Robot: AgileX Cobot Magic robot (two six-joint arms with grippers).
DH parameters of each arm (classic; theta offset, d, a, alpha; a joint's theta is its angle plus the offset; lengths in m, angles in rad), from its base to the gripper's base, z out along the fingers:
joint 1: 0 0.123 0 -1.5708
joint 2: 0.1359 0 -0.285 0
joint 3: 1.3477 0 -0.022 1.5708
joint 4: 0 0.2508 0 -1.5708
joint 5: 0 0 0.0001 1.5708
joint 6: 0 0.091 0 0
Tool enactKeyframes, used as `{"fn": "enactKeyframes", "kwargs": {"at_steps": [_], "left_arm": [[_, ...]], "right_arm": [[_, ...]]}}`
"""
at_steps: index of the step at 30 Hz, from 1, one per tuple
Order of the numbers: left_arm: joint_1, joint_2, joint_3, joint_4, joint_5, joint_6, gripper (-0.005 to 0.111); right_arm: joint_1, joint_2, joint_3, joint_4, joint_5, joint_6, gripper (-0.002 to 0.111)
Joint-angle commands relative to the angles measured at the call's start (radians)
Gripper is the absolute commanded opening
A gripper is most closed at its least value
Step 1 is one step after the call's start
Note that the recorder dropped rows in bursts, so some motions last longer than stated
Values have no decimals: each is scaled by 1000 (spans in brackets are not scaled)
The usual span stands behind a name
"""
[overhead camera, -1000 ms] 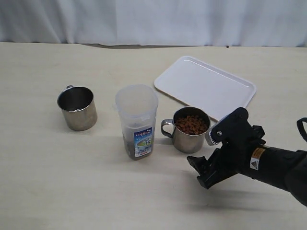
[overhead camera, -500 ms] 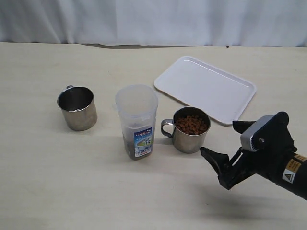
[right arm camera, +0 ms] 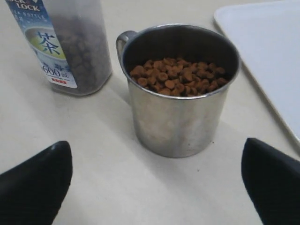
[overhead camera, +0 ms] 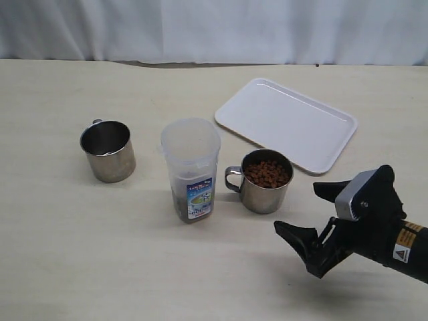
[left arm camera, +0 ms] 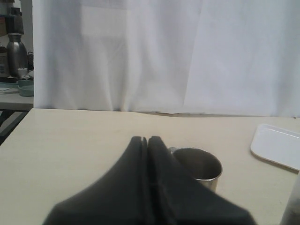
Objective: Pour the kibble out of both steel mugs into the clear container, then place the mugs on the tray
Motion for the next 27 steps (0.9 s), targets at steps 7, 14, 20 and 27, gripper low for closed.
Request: {"fn": "enactKeyframes", "kwargs": {"at_steps": [7, 14, 20, 27], "left_arm": [[2, -3, 3, -5, -12, -2, 0], [2, -3, 3, -5, -12, -2, 0], [2, -3, 3, -5, -12, -2, 0], [2, -3, 3, -5, -12, -2, 0]], "right_arm": [[-8, 10, -3, -25, -51, -27, 72], [-8, 95, -69, -30, -70, -54, 86], [-8, 188, -118, -40, -163, -126, 86], [-8, 294, -182, -100, -163, -118, 86]]}}
